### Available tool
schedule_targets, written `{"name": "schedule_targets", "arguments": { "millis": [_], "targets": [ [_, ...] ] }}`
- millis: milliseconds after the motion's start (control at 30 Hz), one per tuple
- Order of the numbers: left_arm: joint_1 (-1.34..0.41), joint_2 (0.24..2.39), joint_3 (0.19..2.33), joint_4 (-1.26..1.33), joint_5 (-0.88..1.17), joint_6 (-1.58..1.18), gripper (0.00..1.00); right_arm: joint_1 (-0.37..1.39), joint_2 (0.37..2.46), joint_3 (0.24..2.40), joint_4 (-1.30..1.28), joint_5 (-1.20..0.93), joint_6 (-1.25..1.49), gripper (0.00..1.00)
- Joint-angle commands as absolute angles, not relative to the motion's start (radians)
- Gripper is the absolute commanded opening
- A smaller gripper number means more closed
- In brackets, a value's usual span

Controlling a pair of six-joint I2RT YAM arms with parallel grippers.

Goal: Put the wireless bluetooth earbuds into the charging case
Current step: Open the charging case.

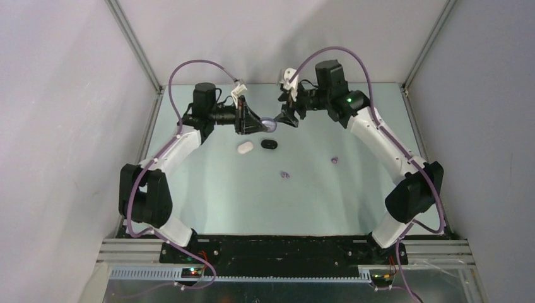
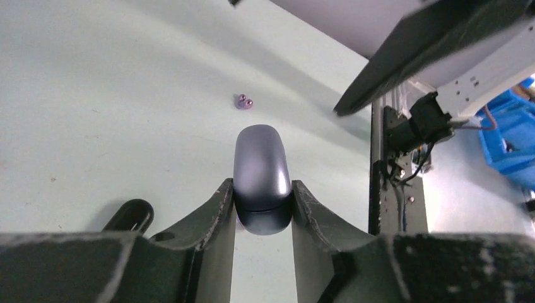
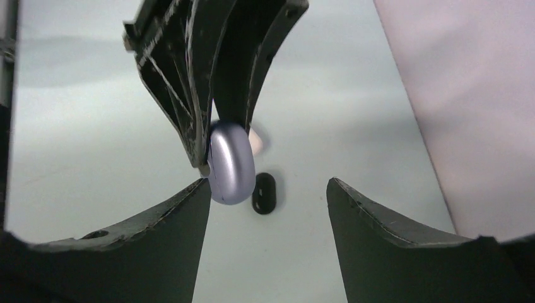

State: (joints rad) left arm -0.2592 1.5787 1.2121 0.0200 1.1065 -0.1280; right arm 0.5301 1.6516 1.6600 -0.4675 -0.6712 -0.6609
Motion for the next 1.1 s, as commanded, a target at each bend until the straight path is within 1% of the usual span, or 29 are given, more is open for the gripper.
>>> {"name": "schedule_targets", "arguments": {
  "millis": [0, 33, 100, 167, 333, 433, 500, 600, 667, 733, 933, 1067],
  "targets": [
    [-0.255, 1.580, 1.309, -0.271, 1.171, 0.314, 0.03, 0.521, 1.744, 1.809, -0.716, -0.868, -0.601, 0.70],
    [-0.256, 1.583, 1.320, -0.330, 1.170, 0.346, 0.03, 0.524, 1.751, 1.815, -0.724, -0.879, -0.604, 0.70],
    [-0.257, 1.578, 1.328, -0.350, 1.164, 0.399, 0.02, 0.530, 1.762, 1.812, -0.728, -0.886, -0.612, 0.68],
    [-0.260, 1.564, 1.316, -0.335, 1.158, 0.404, 0.02, 0.539, 1.774, 1.814, -0.754, -0.884, -0.632, 0.64],
    [-0.268, 1.542, 1.298, -0.318, 1.149, 0.411, 0.02, 0.560, 1.800, 1.820, -0.791, -0.888, -0.672, 0.59],
    [-0.268, 1.541, 1.308, -0.339, 1.144, 0.438, 0.02, 0.562, 1.813, 1.830, -0.787, -0.901, -0.668, 0.51],
    [-0.270, 1.541, 1.311, -0.352, 1.144, 0.450, 0.01, 0.564, 1.817, 1.832, -0.774, -0.901, -0.656, 0.50],
    [-0.270, 1.543, 1.315, -0.357, 1.148, 0.460, 0.01, 0.565, 1.824, 1.831, -0.750, -0.887, -0.636, 0.51],
    [-0.271, 1.543, 1.319, -0.357, 1.154, 0.462, 0.01, 0.567, 1.830, 1.831, -0.731, -0.875, -0.626, 0.55],
    [-0.272, 1.543, 1.323, -0.357, 1.159, 0.464, 0.00, 0.570, 1.841, 1.832, -0.722, -0.870, -0.623, 0.56],
    [-0.272, 1.542, 1.328, -0.373, 1.160, 0.489, 0.00, 0.581, 1.859, 1.836, -0.716, -0.873, -0.618, 0.53],
    [-0.276, 1.544, 1.347, -0.418, 1.158, 0.526, 0.00, 0.582, 1.860, 1.820, -0.687, -0.853, -0.598, 0.57]
  ]
}}
